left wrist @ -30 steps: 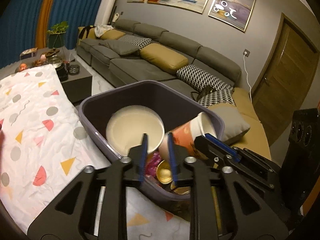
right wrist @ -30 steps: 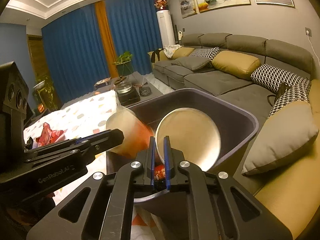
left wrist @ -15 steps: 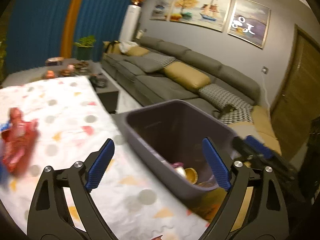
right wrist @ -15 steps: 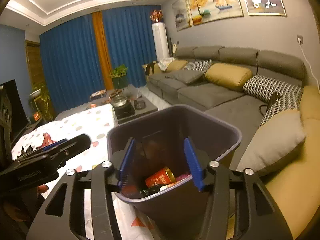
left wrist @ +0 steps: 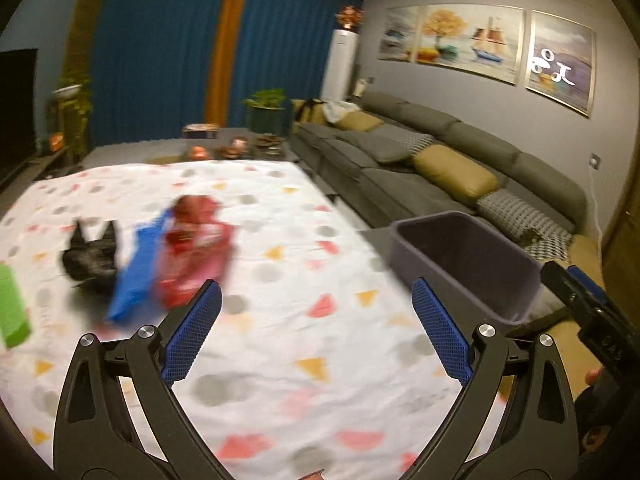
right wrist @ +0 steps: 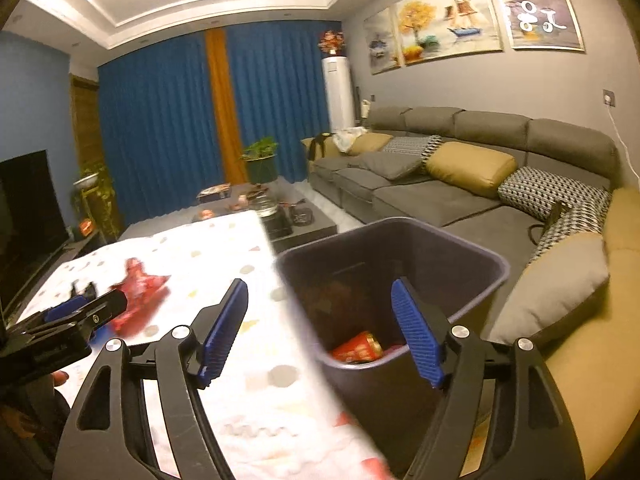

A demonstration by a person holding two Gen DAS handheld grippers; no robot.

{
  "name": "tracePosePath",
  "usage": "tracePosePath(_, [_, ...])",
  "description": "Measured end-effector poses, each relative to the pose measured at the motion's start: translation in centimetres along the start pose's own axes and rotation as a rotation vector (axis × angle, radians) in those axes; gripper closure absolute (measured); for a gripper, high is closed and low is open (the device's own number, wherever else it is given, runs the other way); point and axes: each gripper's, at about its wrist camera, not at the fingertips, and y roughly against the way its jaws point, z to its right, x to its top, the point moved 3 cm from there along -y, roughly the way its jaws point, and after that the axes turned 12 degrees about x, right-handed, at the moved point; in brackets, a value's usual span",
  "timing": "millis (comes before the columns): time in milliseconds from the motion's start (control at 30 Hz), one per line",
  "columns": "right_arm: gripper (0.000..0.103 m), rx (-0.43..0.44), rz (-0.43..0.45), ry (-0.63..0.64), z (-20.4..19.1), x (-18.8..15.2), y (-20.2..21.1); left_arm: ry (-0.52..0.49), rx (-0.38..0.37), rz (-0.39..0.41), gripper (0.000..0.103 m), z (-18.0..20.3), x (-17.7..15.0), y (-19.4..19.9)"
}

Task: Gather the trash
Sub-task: 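Move both open tools back over the remaining trash on the table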

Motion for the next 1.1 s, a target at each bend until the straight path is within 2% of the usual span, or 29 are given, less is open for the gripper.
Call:
tracePosePath(400, [0.03,0.171,-0.047,0.098,-10.8,-1.1,-2.7,0.068,0.212,0.021,0.009,-11.7,-1.7,3.3])
tracePosePath(933, [0.03,0.279,-0.113,0.137,-19.0,-3.4,-5.6,0.211,0.434,-0.013,0.009,-25.3,-3.6,3.9])
tracePosePath(1100, [0.03,0.318,-0.131,0.15,-21.4,-3.7,-6.6,0.252,0.463,-0.06,0.009,-28.7,-3.8,2.7])
